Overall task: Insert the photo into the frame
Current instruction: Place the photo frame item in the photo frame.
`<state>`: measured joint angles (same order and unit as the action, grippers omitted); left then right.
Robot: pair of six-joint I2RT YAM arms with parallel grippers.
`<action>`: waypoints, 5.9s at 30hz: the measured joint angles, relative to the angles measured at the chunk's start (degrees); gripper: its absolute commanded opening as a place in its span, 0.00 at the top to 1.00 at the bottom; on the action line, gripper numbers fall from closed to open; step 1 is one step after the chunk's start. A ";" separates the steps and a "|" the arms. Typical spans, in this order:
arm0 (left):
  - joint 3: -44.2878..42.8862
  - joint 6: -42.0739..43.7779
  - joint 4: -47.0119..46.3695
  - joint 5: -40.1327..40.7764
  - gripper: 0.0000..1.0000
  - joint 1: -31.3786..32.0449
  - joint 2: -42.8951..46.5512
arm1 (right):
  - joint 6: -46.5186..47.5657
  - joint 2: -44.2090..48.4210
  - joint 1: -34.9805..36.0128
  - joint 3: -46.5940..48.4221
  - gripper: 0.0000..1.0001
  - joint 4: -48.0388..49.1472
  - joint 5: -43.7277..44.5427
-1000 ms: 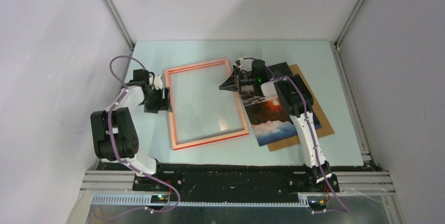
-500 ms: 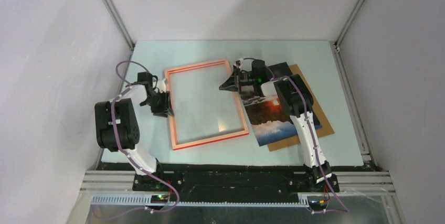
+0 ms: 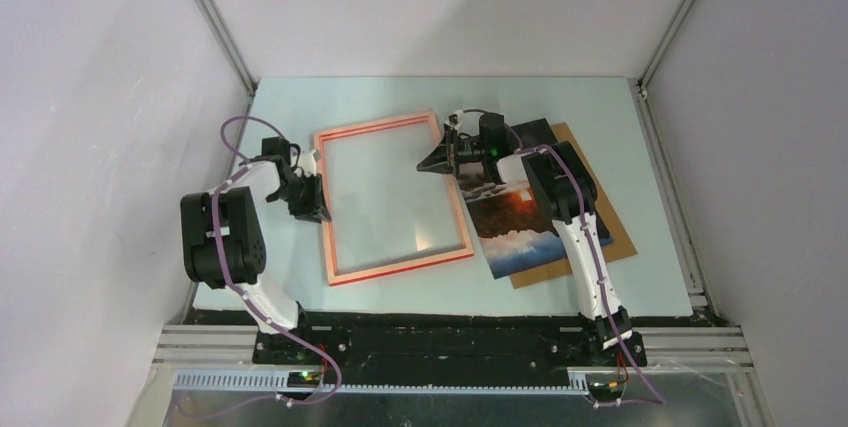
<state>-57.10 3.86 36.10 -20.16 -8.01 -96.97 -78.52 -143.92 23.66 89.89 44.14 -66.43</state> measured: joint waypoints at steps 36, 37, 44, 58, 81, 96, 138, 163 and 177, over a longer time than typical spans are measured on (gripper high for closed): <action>-0.11 0.28 0.35 0.07 0.85 -0.13 0.00 | 12.81 -2.78 -0.04 4.42 1.00 -9.70 -1.09; -0.11 0.28 0.35 0.07 0.85 -0.13 0.00 | 13.14 -2.78 -0.04 4.42 1.00 -9.86 -1.09; -0.13 0.66 0.37 0.04 0.85 -0.13 0.00 | 13.66 -2.78 -0.04 4.42 1.00 -9.94 -1.09; -0.13 0.70 0.39 0.02 0.80 -0.13 0.00 | 17.99 -2.03 0.04 5.33 1.00 -16.24 -0.20; -0.13 0.98 0.39 -0.02 0.72 -0.15 0.00 | 25.14 -0.39 0.46 6.58 0.91 -26.21 2.64; -0.11 1.38 0.55 -0.85 0.68 -0.13 0.00 | 33.77 2.34 1.92 7.63 0.66 -35.74 6.86; -13.16 0.85 0.00 -0.02 0.12 17.07 2.89 | 44.28 4.63 2.71 10.01 0.53 -47.71 11.37; -11.96 -5.55 -8.35 -1.64 0.12 23.28 -2.51 | 47.25 5.44 3.17 10.01 0.52 -49.68 13.53; -11.96 -7.63 -11.54 -5.38 0.12 24.48 -7.91 | 47.25 5.46 3.23 10.01 0.52 -49.68 13.53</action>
<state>-69.06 -3.77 24.56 -25.54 16.47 -104.88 -31.27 -138.45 26.89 99.90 -5.54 -52.90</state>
